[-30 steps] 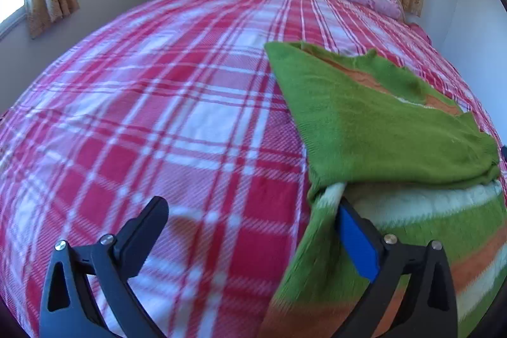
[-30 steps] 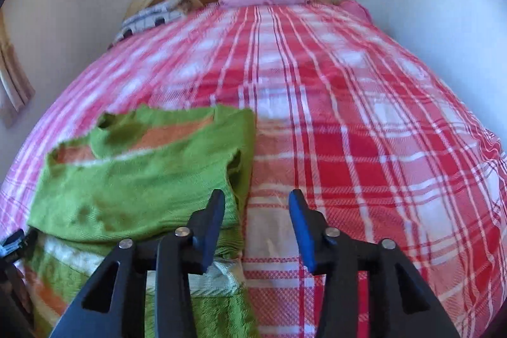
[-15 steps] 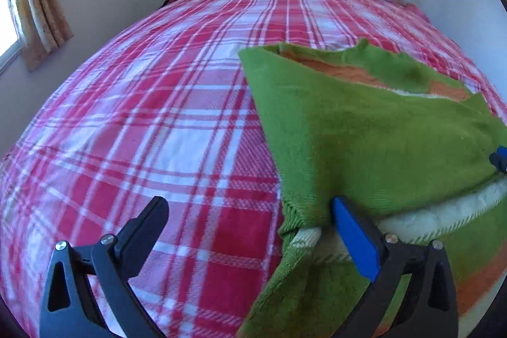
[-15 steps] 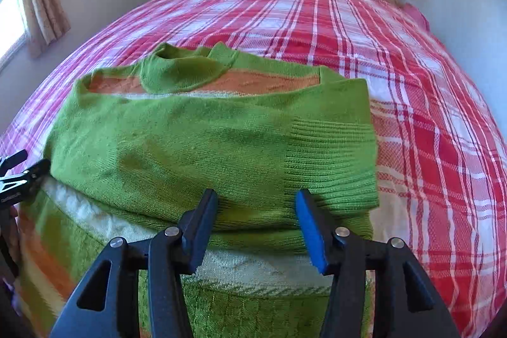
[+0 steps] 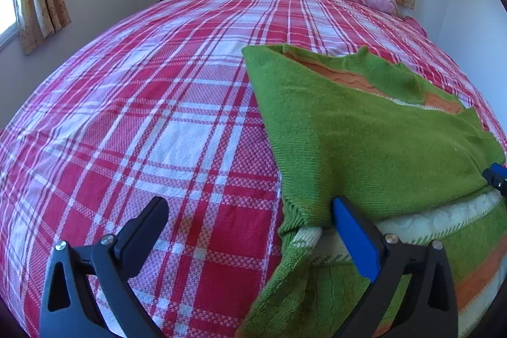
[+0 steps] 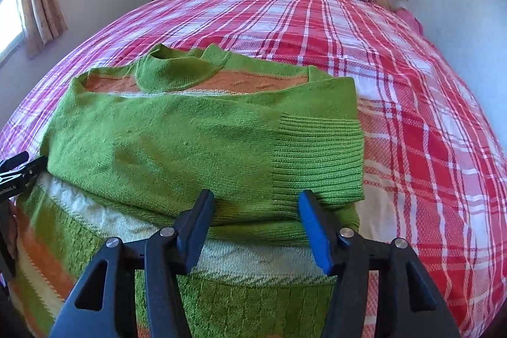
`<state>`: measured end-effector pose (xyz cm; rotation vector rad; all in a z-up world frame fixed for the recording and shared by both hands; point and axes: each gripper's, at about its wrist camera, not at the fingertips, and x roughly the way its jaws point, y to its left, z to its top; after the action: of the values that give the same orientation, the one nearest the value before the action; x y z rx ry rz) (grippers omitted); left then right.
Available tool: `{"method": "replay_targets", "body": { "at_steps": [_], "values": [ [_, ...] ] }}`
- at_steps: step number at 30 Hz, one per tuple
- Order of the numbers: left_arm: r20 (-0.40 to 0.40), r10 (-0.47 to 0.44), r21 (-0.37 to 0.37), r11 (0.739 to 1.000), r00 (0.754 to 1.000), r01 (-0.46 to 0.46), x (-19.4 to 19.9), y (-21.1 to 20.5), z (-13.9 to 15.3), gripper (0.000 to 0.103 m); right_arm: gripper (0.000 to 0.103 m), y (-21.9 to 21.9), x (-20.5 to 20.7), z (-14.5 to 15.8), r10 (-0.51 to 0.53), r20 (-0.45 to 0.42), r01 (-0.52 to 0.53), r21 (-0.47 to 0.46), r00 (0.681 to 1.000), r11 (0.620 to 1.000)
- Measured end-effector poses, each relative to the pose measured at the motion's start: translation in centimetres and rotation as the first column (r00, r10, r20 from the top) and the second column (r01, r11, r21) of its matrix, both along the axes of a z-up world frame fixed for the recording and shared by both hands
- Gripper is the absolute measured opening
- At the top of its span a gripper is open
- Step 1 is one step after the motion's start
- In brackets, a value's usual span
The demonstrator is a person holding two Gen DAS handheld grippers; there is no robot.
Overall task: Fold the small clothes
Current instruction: 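Release the sleeve with the right tool and pull both tools back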
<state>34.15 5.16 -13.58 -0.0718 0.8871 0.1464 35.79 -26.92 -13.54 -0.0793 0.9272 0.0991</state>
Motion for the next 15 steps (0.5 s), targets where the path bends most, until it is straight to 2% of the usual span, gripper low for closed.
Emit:
{"method": "replay_targets", "body": {
  "at_steps": [5, 9, 13, 15],
  "values": [
    [0.003, 0.000, 0.035, 0.999, 1.000, 0.000, 0.0, -0.5, 0.1, 0.103, 0.058, -0.2, 0.0, -0.2, -0.010, -0.001, 0.010, 0.005, 1.000, 1.000],
    [0.003, -0.018, 0.019, 1.000, 1.000, 0.018, -1.1, -0.3, 0.5, 0.103, 0.061, 0.2, -1.1, 0.8, -0.036, 0.014, 0.036, -0.002, 0.999, 0.999],
    [-0.005, -0.027, 0.040, 0.999, 1.000, 0.027, -1.3, -0.6, 0.4, 0.103, 0.065, 1.0, -2.4, 0.5, 0.023, 0.026, -0.021, -0.081, 0.999, 0.996],
    [0.006, -0.021, 0.034, 0.999, 1.000, 0.021, -1.8, -0.6, 0.9, 0.103, 0.065, 0.9, -3.1, 1.0, 0.024, 0.048, -0.021, -0.077, 0.999, 0.997]
  ]
}}
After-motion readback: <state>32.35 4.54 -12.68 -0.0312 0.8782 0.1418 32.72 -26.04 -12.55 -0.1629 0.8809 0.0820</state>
